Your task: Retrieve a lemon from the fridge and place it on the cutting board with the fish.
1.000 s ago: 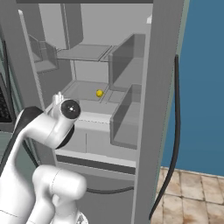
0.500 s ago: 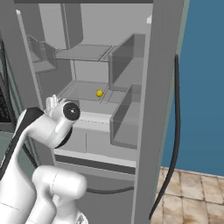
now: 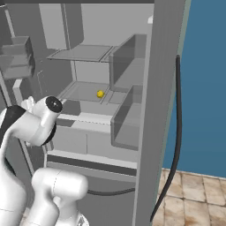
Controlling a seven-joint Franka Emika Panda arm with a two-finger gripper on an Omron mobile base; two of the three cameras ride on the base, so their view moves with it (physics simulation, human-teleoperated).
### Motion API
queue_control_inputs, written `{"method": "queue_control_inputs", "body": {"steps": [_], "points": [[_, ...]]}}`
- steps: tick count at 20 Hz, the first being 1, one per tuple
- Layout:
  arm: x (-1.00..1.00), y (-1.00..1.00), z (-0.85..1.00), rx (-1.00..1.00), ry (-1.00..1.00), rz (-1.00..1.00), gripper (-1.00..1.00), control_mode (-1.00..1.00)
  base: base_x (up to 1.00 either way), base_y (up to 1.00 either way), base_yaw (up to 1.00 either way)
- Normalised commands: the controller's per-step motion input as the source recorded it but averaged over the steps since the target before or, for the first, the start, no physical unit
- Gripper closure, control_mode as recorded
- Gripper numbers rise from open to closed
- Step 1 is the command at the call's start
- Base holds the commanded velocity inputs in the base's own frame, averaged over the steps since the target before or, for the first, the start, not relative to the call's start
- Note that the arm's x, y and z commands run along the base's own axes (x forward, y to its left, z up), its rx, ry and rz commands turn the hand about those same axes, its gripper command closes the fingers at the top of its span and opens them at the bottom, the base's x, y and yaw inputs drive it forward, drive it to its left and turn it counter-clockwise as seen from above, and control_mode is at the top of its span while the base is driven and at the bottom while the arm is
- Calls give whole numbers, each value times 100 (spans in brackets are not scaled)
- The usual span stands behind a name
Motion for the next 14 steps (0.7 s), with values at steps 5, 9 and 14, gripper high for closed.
{"method": "queue_control_inputs", "body": {"steps": [5, 9, 14], "points": [[-75, 98, 0, 0, 4, 12, -100, -100, 0, 0, 0], [-45, 94, 0, 5, 0, 10, -100, -100, 0, 0, 0], [-10, 56, 0, 5, -2, 3, -100, -100, 0, 0, 0]]}}
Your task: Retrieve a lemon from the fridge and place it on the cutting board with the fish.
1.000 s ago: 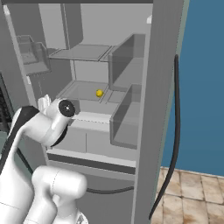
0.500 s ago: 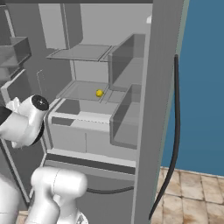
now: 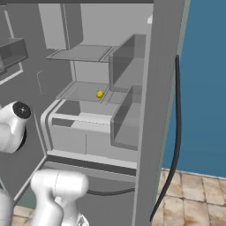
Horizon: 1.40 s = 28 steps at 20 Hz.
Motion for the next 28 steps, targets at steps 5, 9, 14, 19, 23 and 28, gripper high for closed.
{"method": "queue_control_inputs", "body": {"steps": [5, 9, 14, 19, 23, 28], "points": [[0, 13, 0, 0, -6, 3, -100, -100, 0, 0, 0], [0, -37, -1, -26, 0, 0, -100, -100, 0, 0, 0], [1, -74, 2, -40, 2, -1, -100, -100, 0, 0, 0], [2, -81, 2, -40, 0, 0, -100, -100, 0, 0, 0], [7, -79, -1, -38, -6, 0, -100, -100, 0, 0, 0], [23, -57, 0, -37, -17, 10, -100, -100, 0, 0, 0]]}}
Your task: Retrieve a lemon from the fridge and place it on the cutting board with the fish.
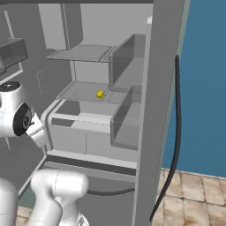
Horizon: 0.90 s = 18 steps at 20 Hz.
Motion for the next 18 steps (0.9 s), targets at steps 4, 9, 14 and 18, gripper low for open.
{"method": "queue_control_inputs", "body": {"steps": [4, 9, 14, 18], "points": [[2, -62, 0, -26, -24, 30, -100, -100, 0, 0, 0], [0, -70, 0, -16, -16, 52, -100, -100, 0, 0, 0], [0, -46, 0, -15, -2, 43, -100, -100, 0, 0, 0], [12, 0, -1, -8, 5, -2, -100, -100, 0, 0, 0]]}}
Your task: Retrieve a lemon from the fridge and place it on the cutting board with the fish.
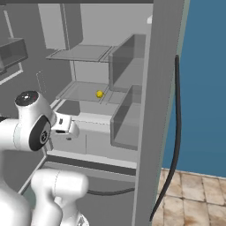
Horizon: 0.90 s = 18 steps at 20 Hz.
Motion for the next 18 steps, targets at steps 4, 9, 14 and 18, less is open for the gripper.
{"method": "queue_control_inputs", "body": {"steps": [4, 9, 14, 18], "points": [[39, -3, -6, -5, 16, -14, -100, -100, 0, 0, 0], [19, -6, -2, -1, 10, -23, -100, -100, 0, 0, 0], [0, 0, -3, 0, 0, -13, -100, -100, 0, 0, 0], [0, 0, -9, 0, 0, -6, -100, -100, 0, 0, 0]]}}
